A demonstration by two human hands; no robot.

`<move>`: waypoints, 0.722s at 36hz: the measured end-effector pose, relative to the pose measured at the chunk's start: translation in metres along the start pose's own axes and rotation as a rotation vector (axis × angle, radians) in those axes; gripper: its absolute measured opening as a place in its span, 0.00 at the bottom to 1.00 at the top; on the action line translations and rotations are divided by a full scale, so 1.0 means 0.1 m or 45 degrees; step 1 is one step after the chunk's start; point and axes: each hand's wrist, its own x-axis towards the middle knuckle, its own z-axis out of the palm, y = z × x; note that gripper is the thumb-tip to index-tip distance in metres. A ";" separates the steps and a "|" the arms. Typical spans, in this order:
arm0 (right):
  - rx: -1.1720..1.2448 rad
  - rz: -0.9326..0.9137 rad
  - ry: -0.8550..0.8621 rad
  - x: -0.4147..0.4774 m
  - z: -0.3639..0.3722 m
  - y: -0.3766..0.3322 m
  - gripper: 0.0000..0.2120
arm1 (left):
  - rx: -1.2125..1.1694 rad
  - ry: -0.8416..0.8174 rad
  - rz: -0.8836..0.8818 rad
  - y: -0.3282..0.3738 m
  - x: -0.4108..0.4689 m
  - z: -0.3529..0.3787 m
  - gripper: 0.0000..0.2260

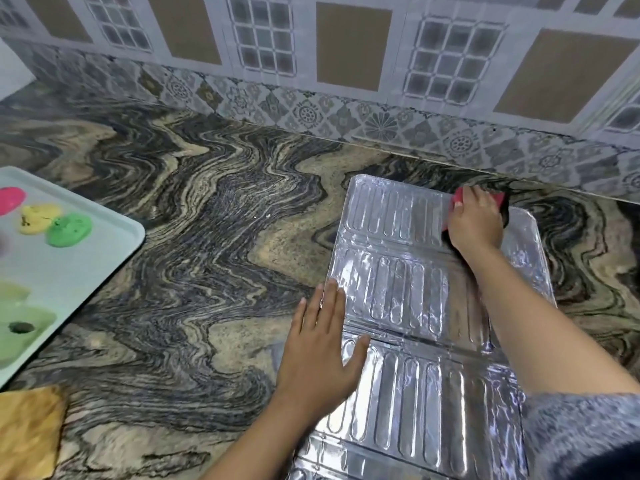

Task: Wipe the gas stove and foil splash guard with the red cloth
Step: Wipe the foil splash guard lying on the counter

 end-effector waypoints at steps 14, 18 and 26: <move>0.038 -0.116 -0.102 -0.08 0.35 -0.81 0.22 | -0.012 0.070 0.014 -0.01 0.00 0.04 0.32; 0.041 -0.189 -0.149 -0.08 0.41 -0.99 0.22 | 0.029 0.080 0.007 -0.01 0.02 0.07 0.32; 0.049 -0.522 -0.299 -0.09 0.47 -1.21 0.22 | 0.106 0.084 -0.015 -0.01 0.03 0.08 0.31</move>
